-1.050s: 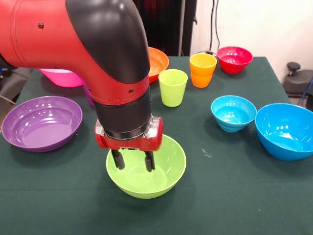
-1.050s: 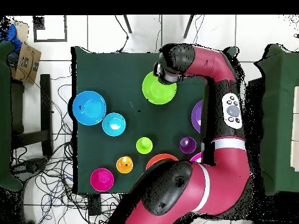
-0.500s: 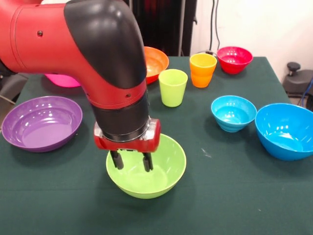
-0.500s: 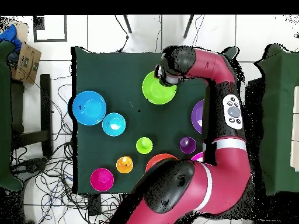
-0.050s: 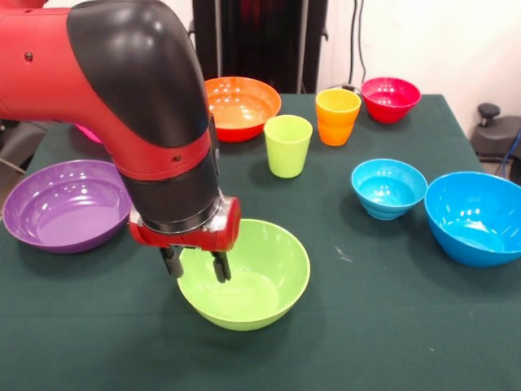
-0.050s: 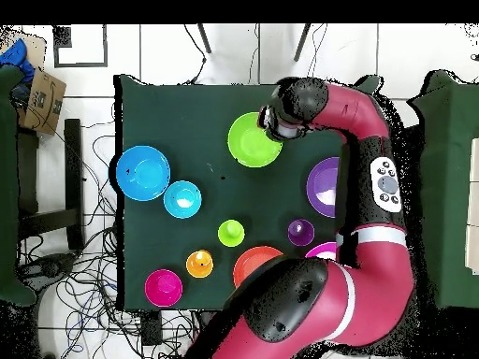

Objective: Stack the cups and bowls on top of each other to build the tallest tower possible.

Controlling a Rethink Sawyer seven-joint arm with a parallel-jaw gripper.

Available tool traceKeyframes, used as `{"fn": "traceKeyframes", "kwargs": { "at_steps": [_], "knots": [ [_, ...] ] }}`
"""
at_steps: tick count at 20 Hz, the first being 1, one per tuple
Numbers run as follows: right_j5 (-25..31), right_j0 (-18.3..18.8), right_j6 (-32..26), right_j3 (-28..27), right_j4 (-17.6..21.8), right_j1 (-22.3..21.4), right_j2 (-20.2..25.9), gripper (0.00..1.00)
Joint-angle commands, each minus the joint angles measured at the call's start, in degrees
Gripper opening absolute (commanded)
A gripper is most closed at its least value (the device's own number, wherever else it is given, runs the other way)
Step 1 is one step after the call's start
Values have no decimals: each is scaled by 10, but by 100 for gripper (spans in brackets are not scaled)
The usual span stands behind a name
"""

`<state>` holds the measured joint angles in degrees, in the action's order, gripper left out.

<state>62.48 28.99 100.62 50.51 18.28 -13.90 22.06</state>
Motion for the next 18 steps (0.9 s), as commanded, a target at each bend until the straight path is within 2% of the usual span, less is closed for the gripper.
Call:
{"fn": "traceKeyframes", "kwargs": {
  "at_steps": [1,4,8,14,18],
  "knots": [
    [19,-6,-175,34,31,-8,36,100],
    [22,-13,-190,57,36,-31,35,100],
    [17,-17,-209,72,37,-29,47,100],
    [22,-24,-217,81,46,-40,49,100],
    [6,-25,-216,95,51,-43,50,100]
  ]
}}
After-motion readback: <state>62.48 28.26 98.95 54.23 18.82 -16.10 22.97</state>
